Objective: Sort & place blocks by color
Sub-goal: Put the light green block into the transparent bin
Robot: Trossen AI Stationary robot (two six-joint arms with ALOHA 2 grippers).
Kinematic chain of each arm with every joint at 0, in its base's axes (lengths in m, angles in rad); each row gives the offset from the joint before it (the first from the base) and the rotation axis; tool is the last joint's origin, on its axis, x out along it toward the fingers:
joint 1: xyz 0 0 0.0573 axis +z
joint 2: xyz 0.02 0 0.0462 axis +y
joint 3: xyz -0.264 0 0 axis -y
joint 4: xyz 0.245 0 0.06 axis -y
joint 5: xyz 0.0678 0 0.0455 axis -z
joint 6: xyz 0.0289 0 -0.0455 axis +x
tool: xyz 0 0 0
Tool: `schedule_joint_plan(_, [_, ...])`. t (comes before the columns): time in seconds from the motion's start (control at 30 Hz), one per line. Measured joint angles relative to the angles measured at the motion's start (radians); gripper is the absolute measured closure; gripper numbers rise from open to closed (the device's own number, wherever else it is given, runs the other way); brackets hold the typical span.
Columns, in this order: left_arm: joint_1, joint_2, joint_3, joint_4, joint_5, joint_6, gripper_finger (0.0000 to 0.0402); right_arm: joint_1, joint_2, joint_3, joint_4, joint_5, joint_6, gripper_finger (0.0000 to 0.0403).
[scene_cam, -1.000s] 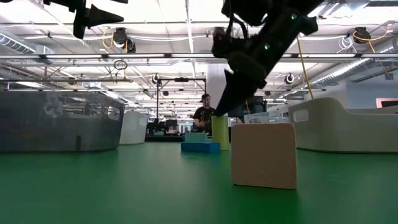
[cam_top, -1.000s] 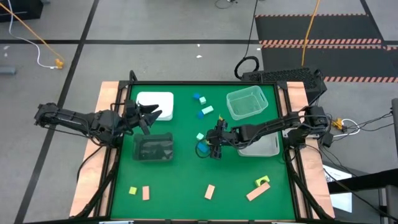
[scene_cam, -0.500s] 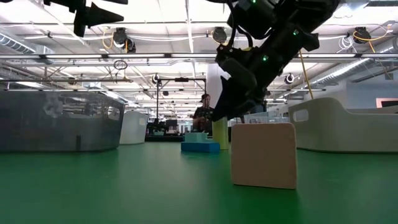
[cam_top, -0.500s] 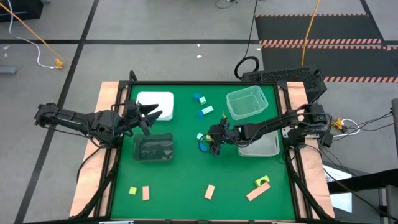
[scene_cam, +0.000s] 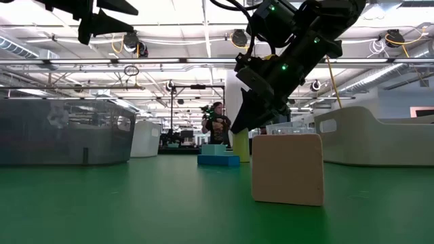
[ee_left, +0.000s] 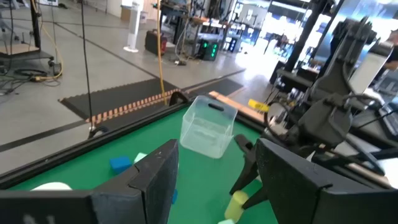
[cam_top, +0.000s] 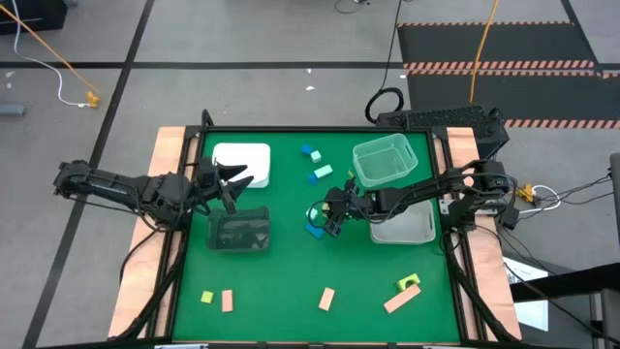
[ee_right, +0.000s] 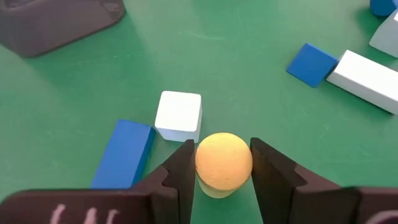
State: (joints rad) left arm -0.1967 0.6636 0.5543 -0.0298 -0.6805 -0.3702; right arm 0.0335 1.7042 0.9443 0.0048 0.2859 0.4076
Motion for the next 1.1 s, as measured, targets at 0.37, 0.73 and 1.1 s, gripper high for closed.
schedule_joint_plan(0.37, [0.000, 0.000, 0.000, -0.005, 0.000, 0.006, 0.0186, -0.026, -0.070, 0.000, 0.016, 0.004, 0.000, 0.0295])
schedule_joint_plan(0.73, [0.001, 0.005, 0.000, 0.066, 0.001, 0.006, 0.0186, -0.128, -0.333, 0.000, 0.014, 0.209, -0.030, 0.0292])
schedule_joint_plan(1.1, [0.003, 0.005, 0.000, 0.111, 0.000, -0.005, 0.0186, -0.247, -0.519, 0.000, -0.097, 0.333, -0.049, 0.0289])
